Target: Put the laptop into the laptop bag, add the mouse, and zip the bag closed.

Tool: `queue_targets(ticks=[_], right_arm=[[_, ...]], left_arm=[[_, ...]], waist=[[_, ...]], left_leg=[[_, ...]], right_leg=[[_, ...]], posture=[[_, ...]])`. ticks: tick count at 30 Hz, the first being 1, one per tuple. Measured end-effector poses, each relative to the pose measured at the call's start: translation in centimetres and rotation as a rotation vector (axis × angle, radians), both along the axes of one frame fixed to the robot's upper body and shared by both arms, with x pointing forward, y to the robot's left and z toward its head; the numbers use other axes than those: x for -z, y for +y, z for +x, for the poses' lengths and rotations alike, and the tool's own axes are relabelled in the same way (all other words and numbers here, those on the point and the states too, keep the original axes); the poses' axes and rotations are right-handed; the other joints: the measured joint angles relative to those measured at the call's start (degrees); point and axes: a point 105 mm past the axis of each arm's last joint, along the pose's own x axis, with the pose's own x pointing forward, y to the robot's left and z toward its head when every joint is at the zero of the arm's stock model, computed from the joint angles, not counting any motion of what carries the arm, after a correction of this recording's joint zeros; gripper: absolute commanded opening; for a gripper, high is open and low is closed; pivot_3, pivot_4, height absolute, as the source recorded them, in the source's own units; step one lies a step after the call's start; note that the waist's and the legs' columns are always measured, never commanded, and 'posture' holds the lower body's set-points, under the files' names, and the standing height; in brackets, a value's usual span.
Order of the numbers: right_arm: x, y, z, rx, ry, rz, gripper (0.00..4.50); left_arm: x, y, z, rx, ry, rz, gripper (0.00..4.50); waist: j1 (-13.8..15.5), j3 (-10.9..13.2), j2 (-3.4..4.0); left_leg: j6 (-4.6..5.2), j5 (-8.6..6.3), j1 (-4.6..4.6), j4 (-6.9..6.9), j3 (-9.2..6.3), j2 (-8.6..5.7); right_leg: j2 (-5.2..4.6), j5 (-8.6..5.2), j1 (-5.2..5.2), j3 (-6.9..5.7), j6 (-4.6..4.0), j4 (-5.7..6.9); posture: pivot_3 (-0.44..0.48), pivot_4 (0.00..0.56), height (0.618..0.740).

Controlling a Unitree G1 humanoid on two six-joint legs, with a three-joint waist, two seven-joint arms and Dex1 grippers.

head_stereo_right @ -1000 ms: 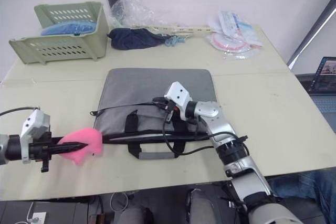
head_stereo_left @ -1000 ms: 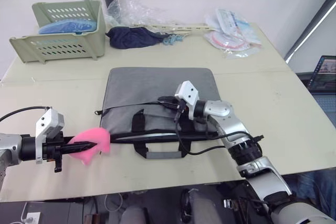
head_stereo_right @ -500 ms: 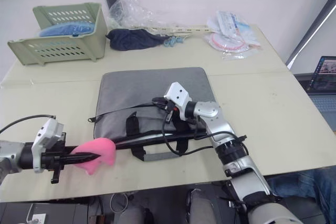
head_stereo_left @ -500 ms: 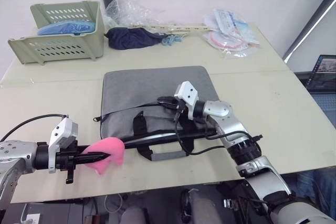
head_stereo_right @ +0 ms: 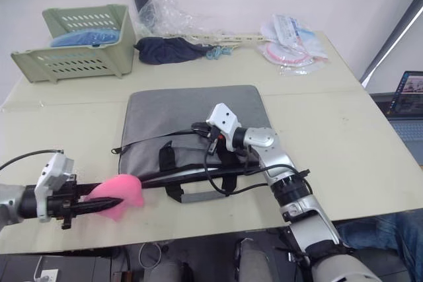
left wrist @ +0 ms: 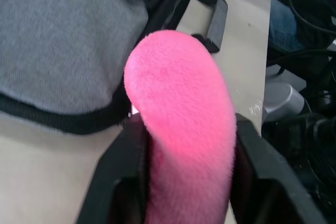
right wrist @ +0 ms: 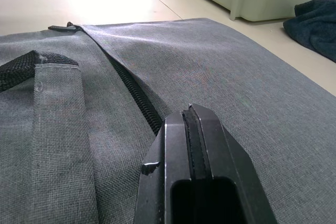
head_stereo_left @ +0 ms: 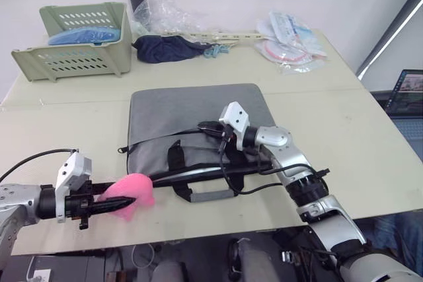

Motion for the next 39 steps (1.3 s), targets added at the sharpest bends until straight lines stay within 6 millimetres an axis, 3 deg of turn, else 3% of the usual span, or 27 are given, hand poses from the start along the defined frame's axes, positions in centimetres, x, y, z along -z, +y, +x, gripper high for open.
queue_targets(ticks=[2, 6, 8, 10, 15, 20, 24, 28, 34, 37, 39], right_arm=[[0.0, 0.0, 0.1, 0.001, 0.000, -0.001, 0.00], [0.0, 0.1, 0.2, -0.002, -0.005, -0.004, 0.00], [0.0, 0.0, 0.4, 0.003, -0.001, -0.007, 0.00], [0.0, 0.0, 0.6, 0.005, 0.001, -0.008, 0.00], [0.0, 0.2, 0.5, -0.002, -0.005, -0.004, 0.00], [0.0, 0.2, 0.5, -0.002, -0.007, -0.004, 0.00], [0.0, 0.1, 0.5, -0.001, -0.007, -0.004, 0.00], [0.0, 0.2, 0.5, -0.003, -0.008, -0.005, 0.00], [0.0, 0.2, 0.5, -0.003, -0.009, -0.005, 0.00], [0.0, 0.1, 0.6, -0.001, -0.008, -0.005, 0.00], [0.0, 0.1, 0.6, -0.001, -0.009, -0.005, 0.00]], left_arm=[[0.1, 0.0, -1.1, 0.026, 0.052, 0.015, 4.39], [0.3, 1.7, -4.3, 0.072, 0.239, 0.082, 4.39], [0.2, 4.2, -5.0, 0.043, 0.319, 0.173, 4.39], [-0.4, 6.1, -4.2, -0.023, 0.311, 0.216, 4.39], [-2.7, 7.4, -0.5, -0.157, 0.194, 0.132, 4.39], [-4.1, 6.2, 2.7, -0.184, 0.096, 0.017, 4.39], [-4.8, 5.2, 4.6, -0.144, 0.031, 0.026, 4.39], [-3.1, 3.3, 5.6, -0.068, 0.045, 0.041, 4.39], [-0.2, 1.6, 4.8, 0.086, 0.191, 0.116, 4.39], [0.1, 1.7, 4.6, 0.107, 0.194, 0.144, 3.67], [0.1, 1.7, 4.6, 0.108, 0.194, 0.142, 2.74]], waist=[[0.0, 0.0, 0.03], [0.0, 0.0, 0.08], [0.2, 0.0, 0.18], [0.3, 0.0, 0.18], [0.1, -0.1, 0.14], [0.1, -0.1, 0.12], [0.1, -0.1, 0.11], [0.1, -0.1, 0.15], [0.1, -0.1, 0.13], [0.2, -0.1, 0.12], [0.2, -0.1, 0.13]], left_leg=[[-0.03, -0.03, 0.04, 0.00, 0.00, 0.03], [-0.08, -0.07, 0.09, 0.00, 0.04, 0.08], [-0.07, -0.07, 0.13, 0.00, 0.05, 0.06], [-0.06, -0.08, 0.14, 0.00, 0.04, 0.07], [-0.09, -0.09, 0.14, -0.03, 0.04, 0.08], [-0.11, -0.08, 0.14, -0.12, 0.07, 0.06], [-0.13, -0.07, 0.16, -0.12, 0.08, 0.05], [-0.13, -0.07, 0.15, -0.13, 0.13, 0.05], [-0.13, -0.07, 0.15, -0.14, 0.50, 0.05], [-0.12, -0.06, 0.15, -0.13, 0.57, 0.07], [-0.12, -0.07, 0.16, -0.13, 0.57, 0.06]], right_leg=[[0.00, -0.03, 0.00, 0.00, -0.06, 0.00], [0.05, -0.13, -0.05, -0.04, -0.23, 0.02], [0.05, -0.17, -0.05, -0.05, -0.29, 0.04], [0.06, -0.18, -0.04, -0.07, -0.32, 0.06], [0.05, -0.14, -0.03, -0.05, -0.25, 0.14], [0.06, -0.13, -0.03, -0.06, -0.23, 0.34], [0.06, -0.13, -0.03, -0.05, -0.23, 0.38], [0.06, -0.13, -0.03, -0.05, -0.22, 0.41], [0.09, -0.13, -0.06, -0.04, -0.23, 0.41], [0.07, -0.14, -0.06, -0.03, -0.24, 0.35], [0.06, -0.14, -0.06, -0.02, -0.24, 0.34]], posture=[[0.000, 0.150, 0.740], [0.000, 0.150, 0.740], [0.000, 0.150, 0.740], [0.000, 0.150, 0.740], [0.000, 0.150, 0.740], [0.000, 0.150, 0.740], [0.000, 0.150, 0.740], [0.000, 0.150, 0.740], [0.000, 0.150, 0.740], [0.000, 0.150, 0.740], [0.000, 0.150, 0.740]])
